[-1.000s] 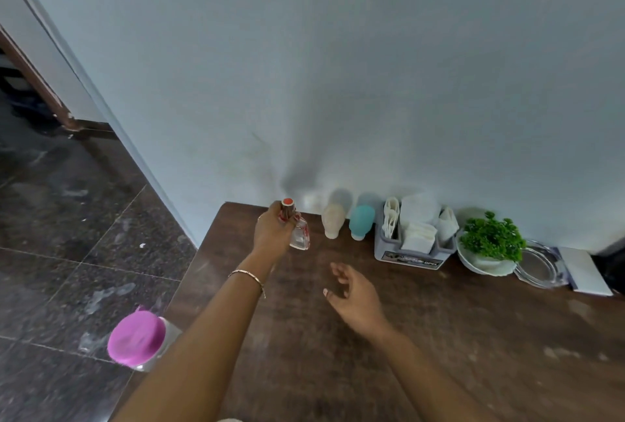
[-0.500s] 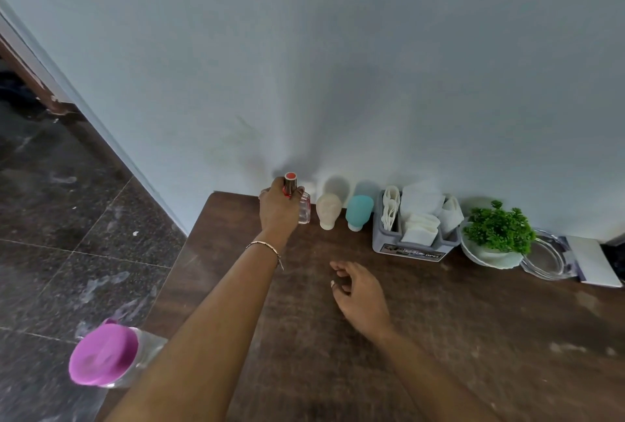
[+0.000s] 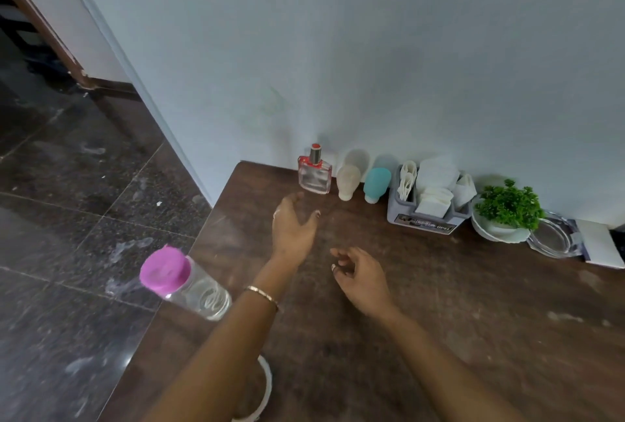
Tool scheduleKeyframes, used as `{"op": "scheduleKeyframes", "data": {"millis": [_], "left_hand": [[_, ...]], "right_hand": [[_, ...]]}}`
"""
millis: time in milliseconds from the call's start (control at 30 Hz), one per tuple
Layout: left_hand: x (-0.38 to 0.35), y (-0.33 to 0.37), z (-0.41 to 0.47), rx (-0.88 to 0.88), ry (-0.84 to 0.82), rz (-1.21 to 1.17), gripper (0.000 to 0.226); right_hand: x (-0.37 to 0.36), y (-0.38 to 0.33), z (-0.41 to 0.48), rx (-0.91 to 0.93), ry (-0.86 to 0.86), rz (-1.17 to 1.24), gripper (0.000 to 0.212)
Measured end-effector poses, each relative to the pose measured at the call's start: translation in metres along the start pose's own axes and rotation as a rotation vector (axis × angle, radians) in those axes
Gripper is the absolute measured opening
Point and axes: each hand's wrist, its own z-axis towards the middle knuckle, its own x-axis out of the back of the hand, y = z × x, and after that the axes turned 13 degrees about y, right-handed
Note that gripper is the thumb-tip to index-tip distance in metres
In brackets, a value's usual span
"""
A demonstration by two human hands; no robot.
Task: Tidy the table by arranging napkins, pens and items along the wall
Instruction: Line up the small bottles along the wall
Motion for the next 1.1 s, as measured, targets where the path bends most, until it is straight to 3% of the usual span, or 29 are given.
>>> {"op": "scheduleKeyframes", "data": {"millis": [100, 267, 367, 433, 533, 633, 933, 1100], "left_hand": [[0.031, -0.037, -0.045, 0.002, -0.026, -0.050, 0.027], [0.088, -0.088, -0.116, -0.019, 0.057, 0.016, 0.031], [0.118, -0.113, -0.141, -0.004, 0.145, 0.100, 0.031], [0.134, -0.131, -0.152, -0.003, 0.209, 0.178, 0.032], [0.152, -0.145, -0.166, 0.132, 0.249, 0.247, 0.034], [0.160, -0.152, -0.174, 0.216, 0.170, 0.242, 0.038], [0.164, -0.146, -0.174, 0.153, 0.157, 0.081, 0.030], [0.160, -0.130, -0.145, 0.095, 0.260, 0.107, 0.055]], "right_hand": [[-0.010, -0.009, -0.025, 0.039, -0.035, -0.013, 0.022], [-0.035, -0.029, -0.073, 0.004, -0.226, -0.017, 0.030], [-0.049, -0.039, -0.099, 0.037, -0.379, -0.116, 0.043], [-0.057, -0.044, -0.113, 0.104, -0.415, -0.219, 0.042], [-0.067, -0.050, -0.130, 0.159, -0.385, -0.308, 0.033], [-0.074, -0.055, -0.139, 0.164, -0.373, -0.341, 0.024], [-0.060, -0.065, -0.124, 0.182, -0.339, -0.382, 0.016], [-0.044, -0.076, -0.091, 0.150, -0.234, -0.342, 0.015]]}}
